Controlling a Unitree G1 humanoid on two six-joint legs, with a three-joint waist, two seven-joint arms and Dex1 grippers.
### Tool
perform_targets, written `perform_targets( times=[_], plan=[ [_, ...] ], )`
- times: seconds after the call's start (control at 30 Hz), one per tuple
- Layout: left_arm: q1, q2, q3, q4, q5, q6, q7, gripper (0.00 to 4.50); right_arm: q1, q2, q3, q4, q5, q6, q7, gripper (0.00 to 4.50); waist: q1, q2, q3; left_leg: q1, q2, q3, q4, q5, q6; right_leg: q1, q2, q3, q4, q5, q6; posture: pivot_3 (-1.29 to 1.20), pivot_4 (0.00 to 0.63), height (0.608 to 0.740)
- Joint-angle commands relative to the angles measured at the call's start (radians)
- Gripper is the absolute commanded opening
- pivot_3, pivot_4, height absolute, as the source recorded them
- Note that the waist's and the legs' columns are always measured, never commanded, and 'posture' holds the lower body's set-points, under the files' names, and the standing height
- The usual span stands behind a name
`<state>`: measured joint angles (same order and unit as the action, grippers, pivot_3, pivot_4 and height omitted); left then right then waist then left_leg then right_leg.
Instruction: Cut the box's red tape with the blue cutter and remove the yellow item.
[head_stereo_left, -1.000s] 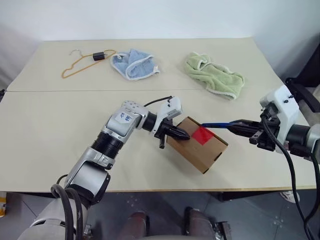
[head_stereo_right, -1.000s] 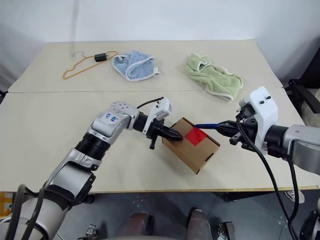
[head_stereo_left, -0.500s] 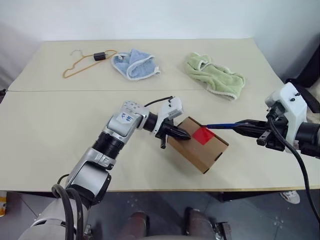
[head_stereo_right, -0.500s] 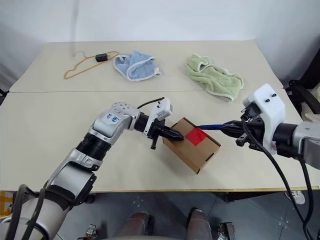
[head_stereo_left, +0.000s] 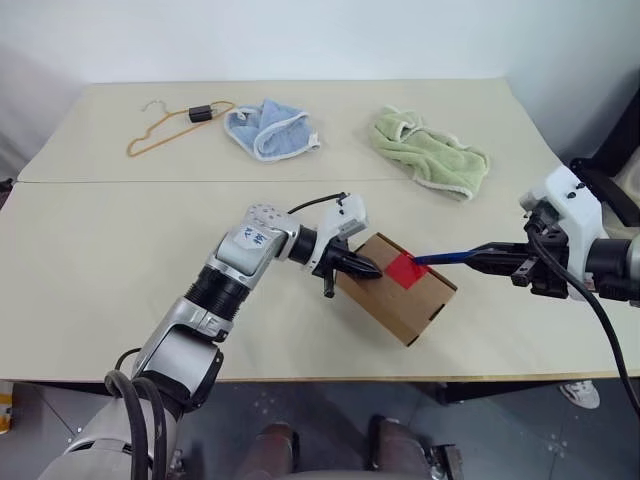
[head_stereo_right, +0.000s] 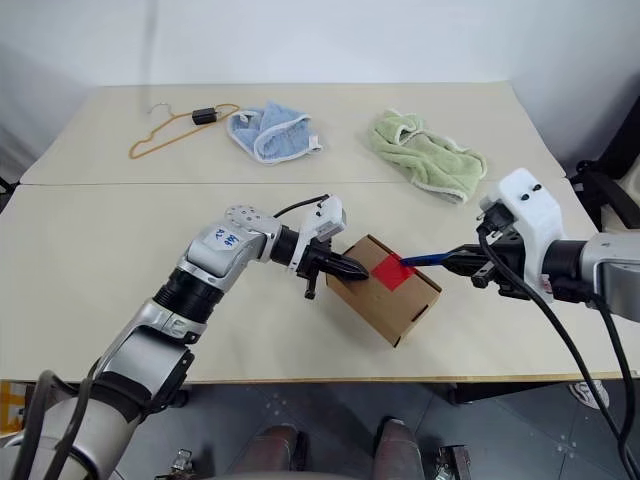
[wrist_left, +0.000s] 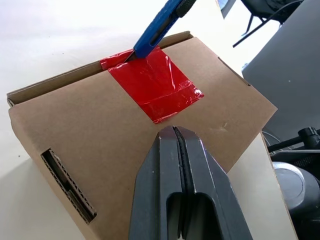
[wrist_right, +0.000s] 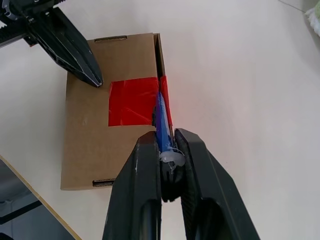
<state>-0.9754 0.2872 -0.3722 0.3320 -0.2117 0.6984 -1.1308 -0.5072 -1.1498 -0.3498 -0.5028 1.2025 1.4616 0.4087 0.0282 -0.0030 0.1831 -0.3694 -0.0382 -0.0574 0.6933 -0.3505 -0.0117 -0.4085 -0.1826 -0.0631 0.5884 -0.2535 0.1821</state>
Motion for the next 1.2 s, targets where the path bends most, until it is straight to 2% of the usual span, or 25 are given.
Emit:
perform_targets(
  times=[0.03, 0.47, 0.7, 0.8, 0.9, 0.93, 0.97, 1.03, 1.1, 1.2],
  plan=[
    [0.027, 0.009, -0.025, 0.009, 0.034, 0.021, 0.024, 0.0, -0.012, -0.053, 0.011, -0.002, 0.003, 0.009, 0.047, 0.15, 0.0, 0.0, 0.0, 0.0, 0.0, 0.0, 0.0, 0.0, 0.0, 0.0, 0.0, 0.0, 0.0, 0.0, 0.0, 0.0, 0.15, 0.74],
    [0.024, 0.008, -0.025, 0.031, 0.044, 0.012, 0.037, 0.0, 0.082, -0.229, -0.078, 0.005, -0.021, 0.012, 0.216, 0.15, 0.0, 0.0, 0.0, 0.0, 0.0, 0.0, 0.0, 0.0, 0.0, 0.0, 0.0, 0.0, -0.001, 0.0, 0.0, 0.0, 0.15, 0.74],
    [0.021, 0.011, -0.026, 0.043, 0.048, -0.002, 0.034, 0.0, 0.068, -0.21, -0.281, 0.081, -0.048, -0.014, 0.222, 0.15, 0.0, 0.0, 0.0, 0.0, 0.0, 0.0, 0.0, 0.0, 0.0, 0.0, 0.0, 0.0, -0.001, 0.001, 0.0, 0.0, 0.15, 0.74],
    [0.017, 0.009, -0.029, 0.049, 0.049, -0.008, 0.032, 0.0, 0.098, -0.167, -0.359, 0.094, -0.087, -0.035, 0.205, 0.15, 0.001, 0.0, 0.0, 0.0, 0.0, 0.0, 0.001, 0.0, 0.0, 0.0, 0.0, 0.0, -0.001, 0.001, 0.0, 0.0, 0.15, 0.74],
    [0.01, 0.006, -0.031, 0.061, 0.051, -0.017, 0.029, 0.0, 0.202, -0.066, -0.422, 0.071, -0.196, -0.158, 0.201, 0.15, 0.001, -0.002, -0.001, 0.0, 0.0, 0.001, 0.001, 0.0, 0.0, 0.001, 0.0, 0.0, -0.001, 0.001, 0.0, 0.0, 0.15, 0.74],
    [0.008, 0.003, -0.032, 0.067, 0.052, -0.022, 0.028, 0.0, 0.243, -0.008, -0.435, 0.058, -0.238, -0.23, 0.199, 0.15, 0.001, -0.003, -0.002, 0.0, 0.0, 0.001, 0.002, 0.0, 0.0, 0.001, 0.0, 0.0, -0.001, 0.001, 0.0, 0.0, 0.15, 0.74],
    [0.004, 0.001, -0.034, 0.074, 0.054, -0.028, 0.027, 0.0, 0.292, 0.096, -0.437, 0.047, -0.297, -0.358, 0.197, 0.15, 0.001, -0.005, -0.003, 0.0, 0.0, 0.001, 0.002, 0.0, 0.0, 0.001, 0.0, 0.0, -0.001, 0.002, 0.0, 0.0, 0.15, 0.74],
    [-0.002, -0.003, -0.036, 0.082, 0.056, -0.035, 0.026, 0.0, 0.377, 0.251, -0.419, 0.048, -0.409, -0.569, 0.197, 0.15, 0.002, -0.008, -0.005, 0.001, 0.0, 0.001, 0.003, 0.0, 0.0, 0.002, 0.0, 0.0, -0.001, 0.002, 0.001, 0.0, 0.15, 0.74],
    [-0.008, -0.005, -0.04, 0.089, 0.058, -0.041, 0.023, 0.0, 0.458, 0.331, -0.343, 0.096, -0.537, -0.713, 0.186, 0.15, 0.001, -0.004, -0.005, 0.001, -0.001, 0.001, 0.003, 0.0, 0.001, 0.003, 0.0, 0.001, -0.001, 0.003, 0.002, 0.0, 0.15, 0.74],
    [-0.018, -0.005, -0.043, 0.101, 0.061, -0.051, 0.016, 0.0, 0.496, 0.429, -0.243, 0.219, -0.683, -0.901, 0.155, 0.15, -0.004, -0.003, -0.006, 0.002, -0.001, 0.003, 0.004, 0.0, 0.001, 0.003, 0.0, 0.003, -0.001, 0.003, 0.003, 0.0, 0.15, 0.74]
  ],
)
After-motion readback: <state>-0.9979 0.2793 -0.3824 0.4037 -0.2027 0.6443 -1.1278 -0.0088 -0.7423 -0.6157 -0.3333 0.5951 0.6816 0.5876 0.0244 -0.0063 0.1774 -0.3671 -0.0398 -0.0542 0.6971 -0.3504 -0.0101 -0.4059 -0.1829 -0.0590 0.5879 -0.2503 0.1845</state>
